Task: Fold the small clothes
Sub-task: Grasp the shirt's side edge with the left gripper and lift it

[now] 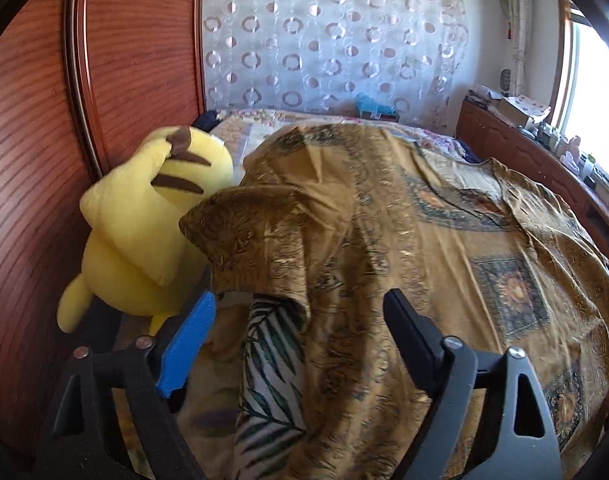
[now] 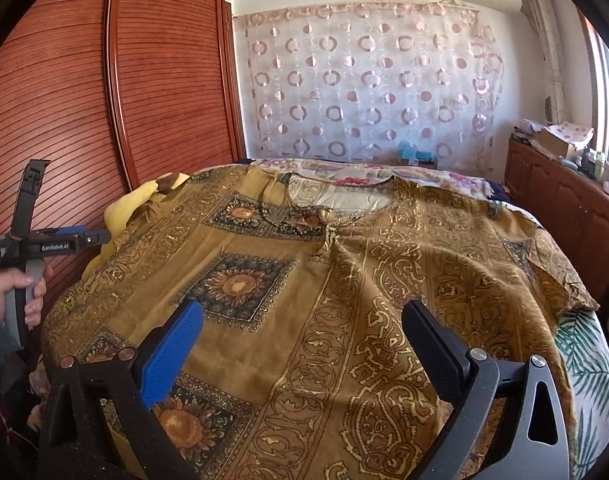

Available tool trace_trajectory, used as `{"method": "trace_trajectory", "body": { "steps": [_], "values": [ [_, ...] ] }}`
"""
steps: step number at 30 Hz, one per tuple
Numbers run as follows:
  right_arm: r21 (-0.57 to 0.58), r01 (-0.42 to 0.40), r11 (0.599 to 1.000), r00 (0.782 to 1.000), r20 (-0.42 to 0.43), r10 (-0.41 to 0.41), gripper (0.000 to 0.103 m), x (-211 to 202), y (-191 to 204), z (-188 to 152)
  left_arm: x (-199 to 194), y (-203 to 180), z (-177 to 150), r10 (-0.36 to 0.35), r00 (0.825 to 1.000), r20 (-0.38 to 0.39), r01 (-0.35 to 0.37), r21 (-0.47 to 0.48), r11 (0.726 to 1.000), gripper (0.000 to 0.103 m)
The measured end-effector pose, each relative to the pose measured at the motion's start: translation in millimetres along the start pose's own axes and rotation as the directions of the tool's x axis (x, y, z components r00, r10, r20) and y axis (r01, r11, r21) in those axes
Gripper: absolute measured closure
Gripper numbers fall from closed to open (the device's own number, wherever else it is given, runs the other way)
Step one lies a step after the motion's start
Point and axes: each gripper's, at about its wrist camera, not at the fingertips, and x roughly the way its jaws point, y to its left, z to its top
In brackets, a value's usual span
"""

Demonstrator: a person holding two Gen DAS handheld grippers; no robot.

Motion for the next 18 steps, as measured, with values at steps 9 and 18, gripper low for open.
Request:
{"method": "trace_trajectory", "body": {
  "steps": [9,18],
  "values": [
    [-0.025,0.002,1.000,0.999,-0.051,-0.003,0.003,18.0,-0.3,9.6,38.2,15.9,8.7,-0.018,0.994,-0.106,0.013,-0.050,0.999,0.060],
    [-0.061,0.009,0.998,0.998,-0.067,-0.013,0.003,26.7,13.7,13.1,32.8,2.2,17.4,0.049,0.997,-0.068,-0.043,0.087,0.995,0.098]
  ]
}}
